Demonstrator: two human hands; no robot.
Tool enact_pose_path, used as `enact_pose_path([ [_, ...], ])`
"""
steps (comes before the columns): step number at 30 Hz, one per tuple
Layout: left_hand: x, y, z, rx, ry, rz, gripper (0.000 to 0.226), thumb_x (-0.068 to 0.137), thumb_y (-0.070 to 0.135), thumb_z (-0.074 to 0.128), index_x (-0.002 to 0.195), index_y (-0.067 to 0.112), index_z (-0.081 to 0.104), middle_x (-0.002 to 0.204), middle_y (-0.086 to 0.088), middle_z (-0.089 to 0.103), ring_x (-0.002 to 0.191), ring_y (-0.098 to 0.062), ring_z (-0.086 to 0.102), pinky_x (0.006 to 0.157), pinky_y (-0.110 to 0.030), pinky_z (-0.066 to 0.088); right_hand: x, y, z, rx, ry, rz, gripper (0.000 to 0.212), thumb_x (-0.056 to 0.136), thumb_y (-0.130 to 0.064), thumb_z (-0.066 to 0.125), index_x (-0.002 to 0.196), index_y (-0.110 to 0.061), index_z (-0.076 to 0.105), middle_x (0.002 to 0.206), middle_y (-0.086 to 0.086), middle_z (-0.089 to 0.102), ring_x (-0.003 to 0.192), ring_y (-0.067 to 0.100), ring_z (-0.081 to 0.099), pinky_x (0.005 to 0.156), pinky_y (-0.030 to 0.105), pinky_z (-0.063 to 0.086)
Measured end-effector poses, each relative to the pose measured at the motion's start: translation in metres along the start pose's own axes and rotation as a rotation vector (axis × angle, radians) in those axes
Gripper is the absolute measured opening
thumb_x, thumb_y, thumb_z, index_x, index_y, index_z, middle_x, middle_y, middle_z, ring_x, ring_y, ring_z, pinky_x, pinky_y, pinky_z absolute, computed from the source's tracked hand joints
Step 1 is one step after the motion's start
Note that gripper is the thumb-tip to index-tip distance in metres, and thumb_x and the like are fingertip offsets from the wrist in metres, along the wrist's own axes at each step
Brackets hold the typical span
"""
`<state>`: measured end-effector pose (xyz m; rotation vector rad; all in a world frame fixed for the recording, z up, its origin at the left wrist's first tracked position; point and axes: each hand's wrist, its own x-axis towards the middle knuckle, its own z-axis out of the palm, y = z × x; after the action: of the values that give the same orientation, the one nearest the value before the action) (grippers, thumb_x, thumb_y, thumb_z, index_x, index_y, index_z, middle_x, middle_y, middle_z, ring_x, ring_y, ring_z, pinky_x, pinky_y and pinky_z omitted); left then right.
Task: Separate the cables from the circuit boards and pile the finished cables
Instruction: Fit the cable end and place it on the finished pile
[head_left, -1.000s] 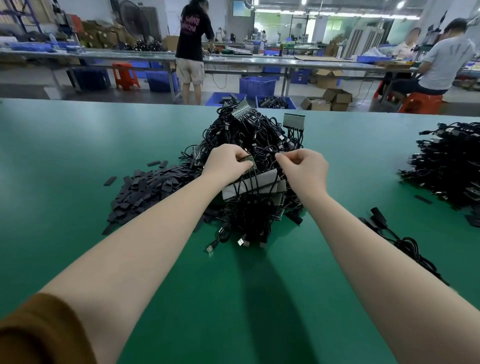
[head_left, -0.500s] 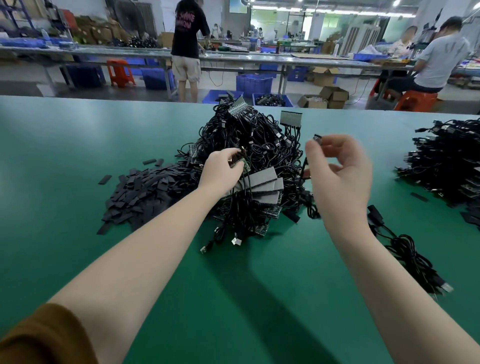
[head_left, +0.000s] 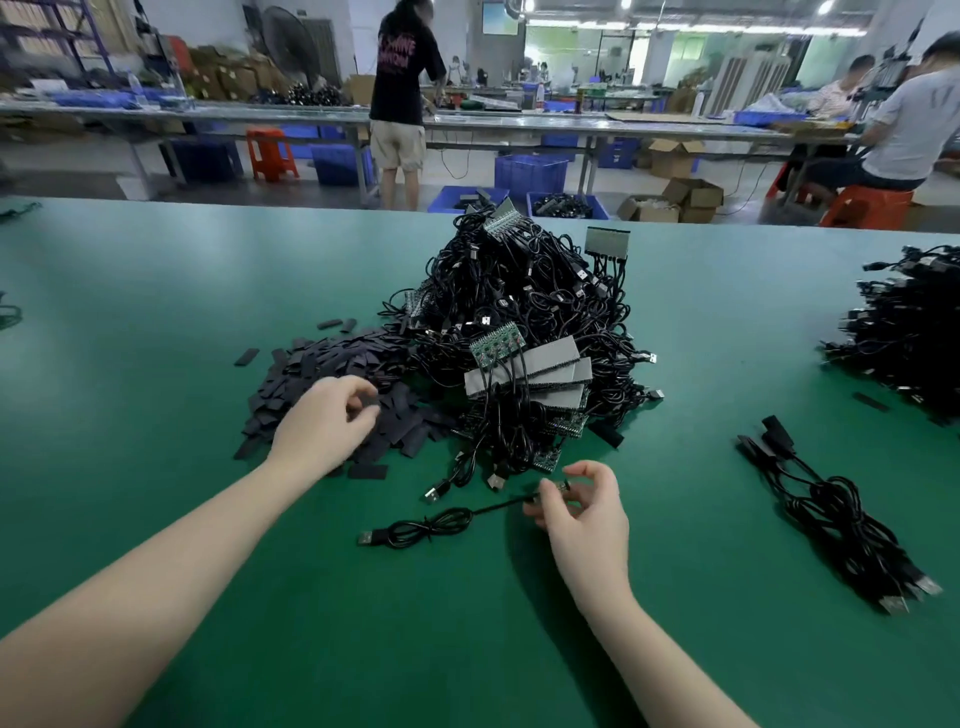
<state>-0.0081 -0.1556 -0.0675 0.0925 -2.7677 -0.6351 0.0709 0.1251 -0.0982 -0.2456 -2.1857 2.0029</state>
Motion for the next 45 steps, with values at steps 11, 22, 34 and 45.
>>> enact_pose_path([
  [11, -0.009, 0.019, 0.029, 0.439, -0.088, 0.207, 0.043, 0.095, 0.054, 0.050, 0.128, 0.030, 0.062, 0.118, 0.005, 0.064, 0.104, -0.017, 0.062, 0.076, -0.032, 0.054, -0.004, 0.013, 0.004, -0.293, -0.124, -0.206, 0.024, 0.090, -0.012, 0.068, 0.078, -0.032, 0.061, 0.077, -0.018, 0.065, 0.065, 0.003, 0.057, 0.060, 0.011, 0.043],
  [22, -0.007, 0.027, 0.036, 0.485, 0.003, 0.166, 0.031, 0.098, 0.038, 0.047, 0.120, 0.030, 0.067, 0.108, 0.004, 0.069, 0.089, -0.019, 0.066, 0.062, -0.027, 0.049, -0.002, 0.015, 0.005, -0.269, -0.131, -0.200, 0.022, 0.090, -0.013, 0.066, 0.078, -0.031, 0.061, 0.077, -0.015, 0.066, 0.063, 0.003, 0.056, 0.059, 0.013, 0.045],
  [34, -0.006, 0.026, 0.038, 0.477, -0.044, 0.096, 0.033, 0.098, 0.041, 0.051, 0.123, 0.024, 0.063, 0.106, 0.000, 0.064, 0.089, -0.022, 0.065, 0.059, -0.028, 0.044, -0.002, 0.015, 0.004, -0.265, -0.138, -0.205, 0.022, 0.090, -0.013, 0.066, 0.079, -0.031, 0.061, 0.077, -0.012, 0.066, 0.064, 0.008, 0.058, 0.060, 0.017, 0.047],
  [45, -0.007, 0.015, 0.029, -0.143, 0.014, -0.155, 0.017, 0.079, 0.037, 0.079, 0.092, 0.027, 0.077, 0.090, 0.007, 0.071, 0.080, -0.012, 0.064, 0.069, -0.036, 0.057, -0.002, 0.014, 0.005, -0.251, -0.136, -0.184, 0.022, 0.090, -0.012, 0.066, 0.078, -0.031, 0.062, 0.076, -0.010, 0.065, 0.063, 0.010, 0.057, 0.058, 0.018, 0.046],
])
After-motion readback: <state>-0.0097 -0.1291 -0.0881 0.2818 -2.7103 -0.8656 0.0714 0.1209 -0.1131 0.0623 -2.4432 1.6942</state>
